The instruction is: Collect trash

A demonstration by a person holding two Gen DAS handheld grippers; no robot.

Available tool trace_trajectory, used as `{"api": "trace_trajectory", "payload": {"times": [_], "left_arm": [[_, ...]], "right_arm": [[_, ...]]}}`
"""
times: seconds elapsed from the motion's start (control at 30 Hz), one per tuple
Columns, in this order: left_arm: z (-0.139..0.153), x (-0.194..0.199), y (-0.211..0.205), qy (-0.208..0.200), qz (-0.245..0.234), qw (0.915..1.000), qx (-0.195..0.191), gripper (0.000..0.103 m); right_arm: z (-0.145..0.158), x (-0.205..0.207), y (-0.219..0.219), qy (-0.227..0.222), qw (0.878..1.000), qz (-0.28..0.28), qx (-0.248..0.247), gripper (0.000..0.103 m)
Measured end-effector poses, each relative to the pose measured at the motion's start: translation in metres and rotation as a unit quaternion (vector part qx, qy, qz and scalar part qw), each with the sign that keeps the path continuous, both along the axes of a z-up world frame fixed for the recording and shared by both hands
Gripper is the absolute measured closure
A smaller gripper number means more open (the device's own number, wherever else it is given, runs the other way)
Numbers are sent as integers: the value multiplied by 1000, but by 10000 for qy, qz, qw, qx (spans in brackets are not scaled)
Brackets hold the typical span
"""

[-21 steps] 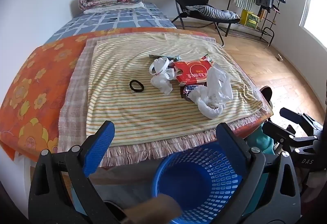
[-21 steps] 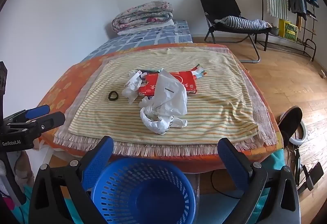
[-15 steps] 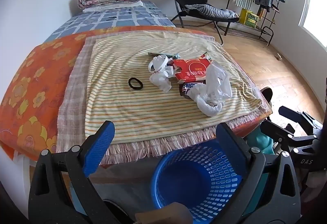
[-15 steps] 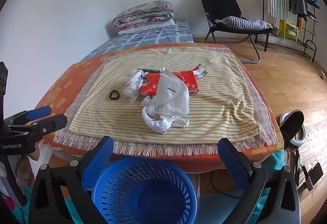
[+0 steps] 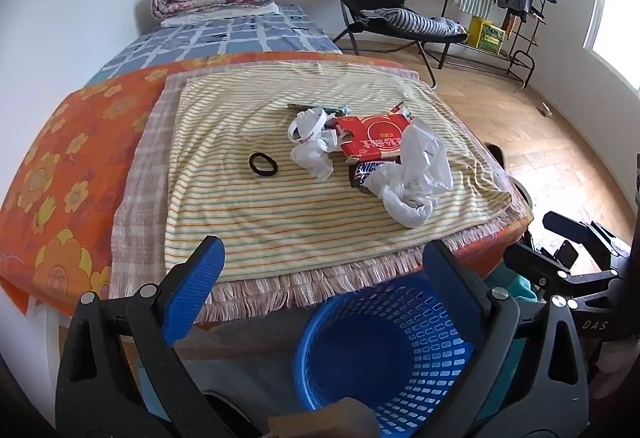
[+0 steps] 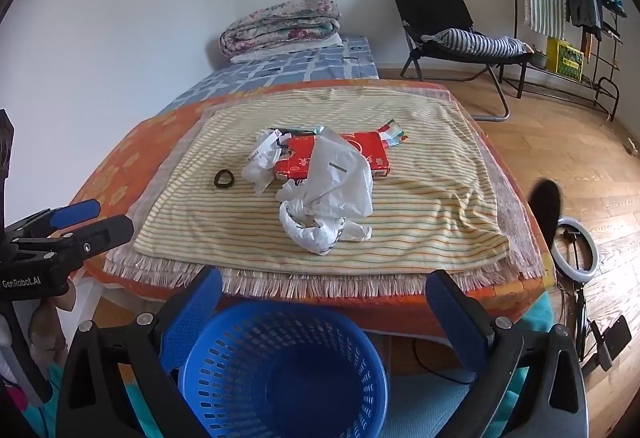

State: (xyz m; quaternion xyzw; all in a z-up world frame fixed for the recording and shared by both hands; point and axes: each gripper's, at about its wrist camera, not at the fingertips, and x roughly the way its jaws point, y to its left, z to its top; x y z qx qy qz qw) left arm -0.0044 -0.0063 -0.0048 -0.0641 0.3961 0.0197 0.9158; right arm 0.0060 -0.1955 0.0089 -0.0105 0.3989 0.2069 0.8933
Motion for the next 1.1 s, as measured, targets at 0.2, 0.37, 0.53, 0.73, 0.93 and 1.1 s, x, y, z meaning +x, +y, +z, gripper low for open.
{"api": "trace_trajectory", "payload": {"times": [0.2,0.37,0.53,0.73,0.93,1.1], "left_arm": [[1,-1,6,11,65,10000,-40,2],[0,0,8,22,74,9999,-93,2],[1,0,10,22,106,9999,-74,2],[0,3,14,16,191,9997,-133,2],[-1,4,13,-8,154,9999,-73,2],[-2,4,10,33,163,9998,-79,2]], "right_arm": [[-1,0,4,-9,10000,29,-13,0],[-3,0,4,2,10000,26,-34,0],[-3,0,5,29,10000,26,-16,0],[0,-3,9,-40,9999,89,-32,0],[-2,0,7,26,10000,51,49,0],[-3,-2,7,35,9999,92,31,0]]}}
